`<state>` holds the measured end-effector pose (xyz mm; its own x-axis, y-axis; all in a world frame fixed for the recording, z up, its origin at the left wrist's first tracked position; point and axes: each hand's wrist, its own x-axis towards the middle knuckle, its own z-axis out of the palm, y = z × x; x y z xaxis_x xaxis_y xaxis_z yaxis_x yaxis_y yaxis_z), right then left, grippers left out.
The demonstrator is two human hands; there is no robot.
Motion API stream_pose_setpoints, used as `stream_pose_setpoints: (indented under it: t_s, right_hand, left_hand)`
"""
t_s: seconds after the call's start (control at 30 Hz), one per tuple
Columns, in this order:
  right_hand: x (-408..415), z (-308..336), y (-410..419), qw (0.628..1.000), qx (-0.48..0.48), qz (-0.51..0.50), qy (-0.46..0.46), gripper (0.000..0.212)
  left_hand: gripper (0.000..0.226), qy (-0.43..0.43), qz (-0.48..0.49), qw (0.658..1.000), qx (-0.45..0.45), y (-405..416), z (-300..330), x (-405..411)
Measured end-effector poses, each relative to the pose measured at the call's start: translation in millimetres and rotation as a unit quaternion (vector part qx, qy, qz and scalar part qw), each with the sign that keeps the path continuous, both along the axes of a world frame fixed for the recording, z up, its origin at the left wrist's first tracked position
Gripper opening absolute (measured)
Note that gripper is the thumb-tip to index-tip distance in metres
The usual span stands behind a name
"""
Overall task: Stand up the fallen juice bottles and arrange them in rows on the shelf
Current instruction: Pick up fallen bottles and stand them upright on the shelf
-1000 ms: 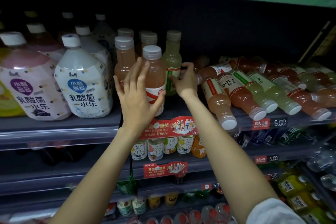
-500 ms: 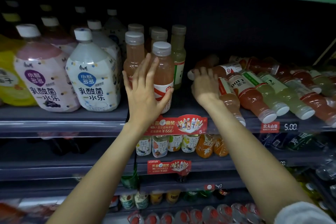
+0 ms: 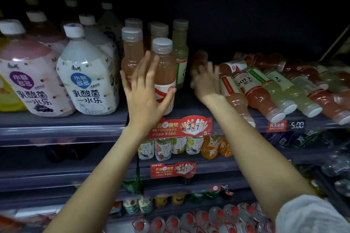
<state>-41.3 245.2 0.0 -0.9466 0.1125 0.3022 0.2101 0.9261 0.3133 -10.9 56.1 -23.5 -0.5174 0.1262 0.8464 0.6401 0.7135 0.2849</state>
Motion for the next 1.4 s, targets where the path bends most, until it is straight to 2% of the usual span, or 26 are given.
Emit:
stream_pose_setpoints:
  t_s: [0.17,0.27,0.37,0.43,0.53,0.57,0.63,0.73,0.8,0.83,0.87,0.93,0.97,1.0,1.13,1.23,1.33,1.4]
  right_hand:
    - [43.3,1.3,-3.3,0.991,-0.099,0.07,0.053,0.037]
    - [70.5,-1.5,-0.5,0.974,-0.202,0.092,0.045,0.033]
    - [94.3,-4.1,-1.7,0.955,-0.272,0.108,0.05,0.028]
    - [109.8,0.8,-2.9,0.921,-0.354,0.145,0.078,0.022]
    - [124.2,24.4,-2.6,0.818,-0.523,0.215,0.104,0.02]
    - [127.4,33.5,-2.3,0.792,-0.557,0.224,0.107,0.019]
    - [131.4,49.7,-2.8,0.764,-0.594,0.229,0.103,0.015]
    - [136.7,68.1,2.0,0.739,-0.624,0.229,0.113,0.011]
    - [137.1,71.0,12.7,0.718,-0.653,0.216,0.107,0.022]
    - [135.8,67.9,18.5,0.721,-0.656,0.204,0.093,0.031]
    - [132.8,60.3,22.8,0.741,-0.64,0.189,0.075,0.043]
    - [123.9,41.1,21.3,0.808,-0.564,0.164,0.054,0.063]
    - [119.3,32.9,16.3,0.833,-0.529,0.151,0.064,0.072]
    - [114.6,27.0,10.7,0.843,-0.514,0.136,0.083,0.077]
    - [90.9,18.6,1.4,0.835,-0.527,0.089,0.135,0.074]
    - [71.8,11.0,-1.6,0.822,-0.546,0.085,0.14,0.075]
    - [59.4,2.0,-10.1,0.808,-0.547,0.129,0.176,0.077]
    - [54.7,-1.9,-17.6,0.801,-0.549,0.145,0.19,0.068]
  left_hand:
    - [0.075,0.005,-0.004,1.0,0.008,0.6,1.8,1.5]
    - [0.075,-0.006,0.023,0.999,0.03,4.1,2.1,7.6]
    - [0.064,0.057,-0.002,0.996,0.064,12.4,0.3,26.5]
    - [0.063,0.091,-0.098,0.991,0.024,17.6,-4.4,39.9]
    - [0.072,-0.001,-0.208,0.978,-0.024,29.6,-5.6,50.7]
    - [0.073,-0.036,-0.215,0.976,-0.022,35.5,-2.7,50.7]
    - [0.066,-0.06,-0.207,0.976,0.0,46.2,5.8,48.9]
    - [0.044,-0.023,-0.186,0.981,0.047,55.3,20.8,44.5]
    - [0.044,-0.016,-0.172,0.984,0.052,57.7,29.1,42.6]
    - [0.046,-0.019,-0.166,0.984,0.053,58.8,33.7,41.6]
    - [0.047,-0.026,-0.163,0.985,0.056,60.3,39.1,40.8]
    - [0.048,-0.042,-0.149,0.986,0.06,66.0,53.5,37.5]
    - [0.049,-0.05,-0.139,0.987,0.061,69.5,60.8,36.4]
    - [0.049,-0.056,-0.128,0.988,0.062,72.4,66.1,35.4]
    - [0.04,-0.022,-0.13,0.984,0.117,61.9,66.3,42.6]
    - [0.04,0.041,-0.066,0.987,0.139,36.5,41.2,48.4]
    - [0.054,0.024,-0.004,0.991,0.135,18.7,24.7,38.9]
    - [0.06,-0.003,0.003,0.993,0.118,13.1,21.8,33.1]
